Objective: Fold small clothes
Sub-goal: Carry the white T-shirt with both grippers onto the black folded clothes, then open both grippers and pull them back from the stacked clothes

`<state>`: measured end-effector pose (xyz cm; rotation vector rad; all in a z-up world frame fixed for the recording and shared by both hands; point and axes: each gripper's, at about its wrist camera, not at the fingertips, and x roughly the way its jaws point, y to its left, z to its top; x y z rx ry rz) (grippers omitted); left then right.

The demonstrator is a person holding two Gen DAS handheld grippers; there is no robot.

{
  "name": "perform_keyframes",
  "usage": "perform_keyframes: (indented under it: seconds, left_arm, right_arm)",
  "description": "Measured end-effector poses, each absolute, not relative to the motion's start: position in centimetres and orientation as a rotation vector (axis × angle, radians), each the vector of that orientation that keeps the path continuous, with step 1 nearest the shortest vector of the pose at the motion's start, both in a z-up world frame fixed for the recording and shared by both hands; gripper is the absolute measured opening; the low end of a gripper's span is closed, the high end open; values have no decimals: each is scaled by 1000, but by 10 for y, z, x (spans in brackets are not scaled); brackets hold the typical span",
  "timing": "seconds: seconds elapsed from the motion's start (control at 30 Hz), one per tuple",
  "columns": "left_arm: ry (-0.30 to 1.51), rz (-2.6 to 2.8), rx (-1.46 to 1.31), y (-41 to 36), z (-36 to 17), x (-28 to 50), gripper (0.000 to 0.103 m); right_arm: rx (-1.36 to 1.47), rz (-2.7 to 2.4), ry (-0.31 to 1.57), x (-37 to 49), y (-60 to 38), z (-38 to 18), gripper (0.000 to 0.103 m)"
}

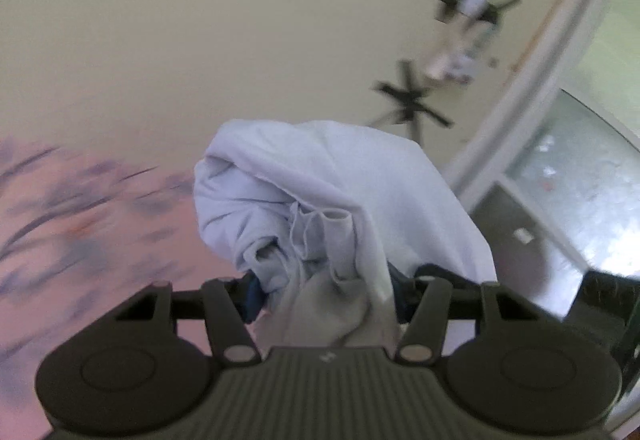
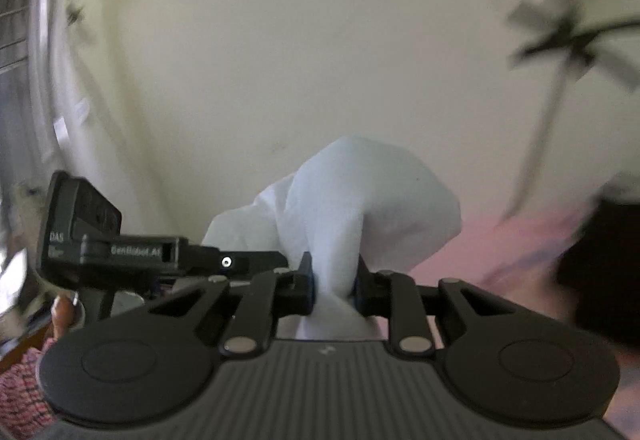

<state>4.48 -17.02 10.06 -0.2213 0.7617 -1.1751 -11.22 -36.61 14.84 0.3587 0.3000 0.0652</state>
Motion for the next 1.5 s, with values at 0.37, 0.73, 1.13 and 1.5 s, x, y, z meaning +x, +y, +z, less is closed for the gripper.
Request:
perform_keyframes:
  seconds: [0.37, 0.73, 1.13, 1.5]
  left_arm:
    - [804, -1201, -31, -450, 67, 52, 62]
    - [796, -1038, 23, -399, 41, 37, 86]
    - [658, -836, 267, -251, 24, -75, 101]
    - [671, -748, 280, -198, 3, -87, 103]
  right_arm:
    - [473, -436, 257, -128, -562, 101, 31]
    - [410, -482, 153, -157, -528, 103, 67]
    - [626, -386, 224, -243, -383, 53, 83]
    - [589, -486, 264, -256, -337, 38, 84]
